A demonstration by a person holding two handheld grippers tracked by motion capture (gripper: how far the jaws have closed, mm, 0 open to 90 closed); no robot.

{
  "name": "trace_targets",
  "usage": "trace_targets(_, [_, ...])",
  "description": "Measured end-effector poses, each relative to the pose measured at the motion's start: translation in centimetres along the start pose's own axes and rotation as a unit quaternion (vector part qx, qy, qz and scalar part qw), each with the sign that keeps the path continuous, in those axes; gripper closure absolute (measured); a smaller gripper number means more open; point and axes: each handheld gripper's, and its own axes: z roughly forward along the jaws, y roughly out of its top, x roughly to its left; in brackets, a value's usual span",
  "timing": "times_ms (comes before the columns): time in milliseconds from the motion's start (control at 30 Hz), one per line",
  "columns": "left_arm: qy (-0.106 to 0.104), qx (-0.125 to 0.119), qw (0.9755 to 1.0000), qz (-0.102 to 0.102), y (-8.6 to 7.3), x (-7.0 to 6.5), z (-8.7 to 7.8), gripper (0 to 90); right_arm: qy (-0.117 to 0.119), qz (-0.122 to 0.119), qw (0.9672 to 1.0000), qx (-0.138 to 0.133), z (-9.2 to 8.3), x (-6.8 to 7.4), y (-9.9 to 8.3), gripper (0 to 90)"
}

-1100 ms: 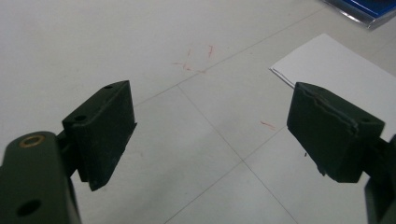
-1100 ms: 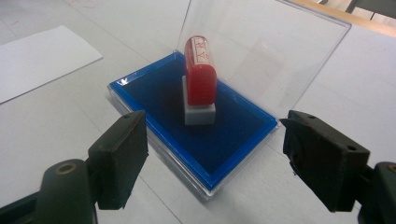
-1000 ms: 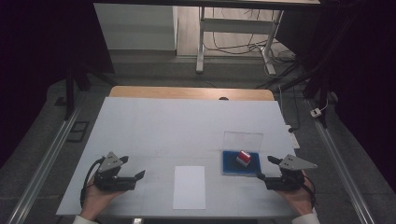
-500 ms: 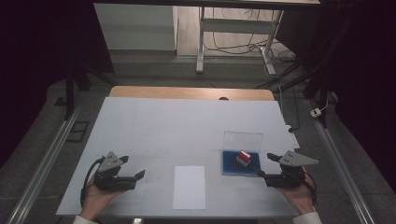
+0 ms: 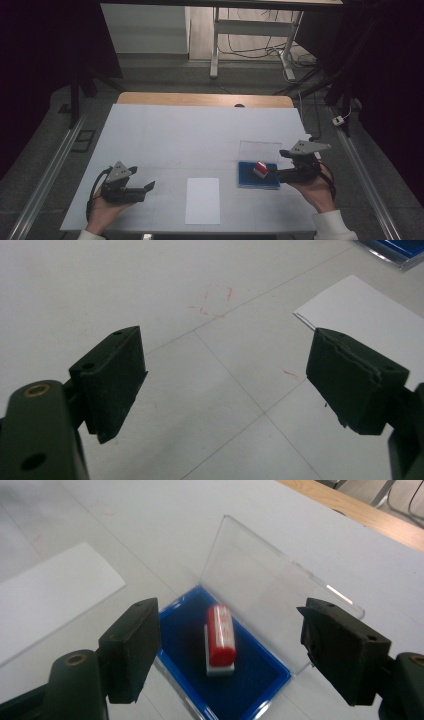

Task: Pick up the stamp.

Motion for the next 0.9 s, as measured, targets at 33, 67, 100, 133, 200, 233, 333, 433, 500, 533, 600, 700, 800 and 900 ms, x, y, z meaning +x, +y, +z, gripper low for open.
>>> trace_targets(33, [0.0, 0.0, 1.0, -0.001, 0.0, 0.0, 0.0, 16.2, 0.005, 0.006, 1.0, 0.0, 0.1, -0.1, 0.3, 24.4])
trace_targets(67, [0.001, 0.0, 1.0, -0.001, 0.0, 0.0, 0.1, 16.3, 0.007, 0.007, 0.9999, 0.002, 0.6, -0.1, 0.9, 24.5])
trace_targets(100, [0.0, 0.001, 1.0, 0.001, 0.0, 0.0, 0.1, 16.4, 0.006, 0.007, 0.9999, 0.004, 0.7, 0.0, 1.2, 24.5])
trace_targets(133, [-0.001, 0.002, 1.0, 0.001, 0.0, -0.1, 0.1, 16.4, 0.006, 0.007, 0.9999, 0.004, 0.7, 0.0, 1.2, 24.5])
trace_targets(200, [-0.001, 0.003, 1.0, 0.004, -0.1, -0.2, 0.2, 16.6, 0.016, 0.01, 0.9998, -0.011, 1.4, 0.3, 1.4, 26.9])
trace_targets(233, [-0.001, 0.004, 1.0, 0.007, -0.1, -0.2, 0.2, 16.6, 0.021, 0.011, 0.9997, 0.0, 1.8, 0.4, 1.4, 26.9])
trace_targets(333, [-0.001, 0.007, 0.9999, 0.008, -0.1, -0.3, 0.4, 16.6, 0.03, 0.007, 0.9992, 0.024, 2.9, 0.7, 0.9, 28.8])
trace_targets(433, [-0.001, 0.008, 0.9999, 0.009, -0.2, -0.2, 0.4, 16.6, 0.026, -0.001, 0.9986, 0.045, 3.9, 0.9, 0.6, 29.6])
trace_targets(500, [-0.001, 0.009, 0.9999, 0.01, -0.2, -0.2, 0.4, 16.6, 0.019, -0.004, 0.9984, 0.054, 4.3, 0.9, 0.6, 30.6])
trace_targets(533, [-0.001, 0.009, 0.9999, 0.011, -0.2, -0.2, 0.4, 16.6, 0.019, -0.004, 0.9984, 0.054, 4.3, 0.9, 0.6, 30.6])
trace_targets(600, [-0.001, 0.009, 0.9999, 0.012, -0.2, -0.3, 0.4, 16.6, 0.014, -0.001, 0.9983, 0.056, 4.5, 0.7, 0.5, 32.4])
trace_targets(700, [0.0, 0.012, 0.9998, 0.013, -0.2, -0.3, 0.5, 16.7, 0.013, 0.002, 0.9981, 0.061, 4.8, 0.3, 0.3, 35.0])
trace_targets(800, [0.001, 0.012, 0.9998, 0.013, -0.2, -0.3, 0.6, 16.7, 0.011, 0.001, 0.9973, 0.073, 5.4, 0.1, -0.1, 37.3])
trace_targets(900, [0.001, 0.012, 0.9998, 0.013, -0.2, -0.3, 0.6, 16.7, 0.011, -0.002, 0.9963, 0.085, 5.8, 0.0, -0.4, 41.4])
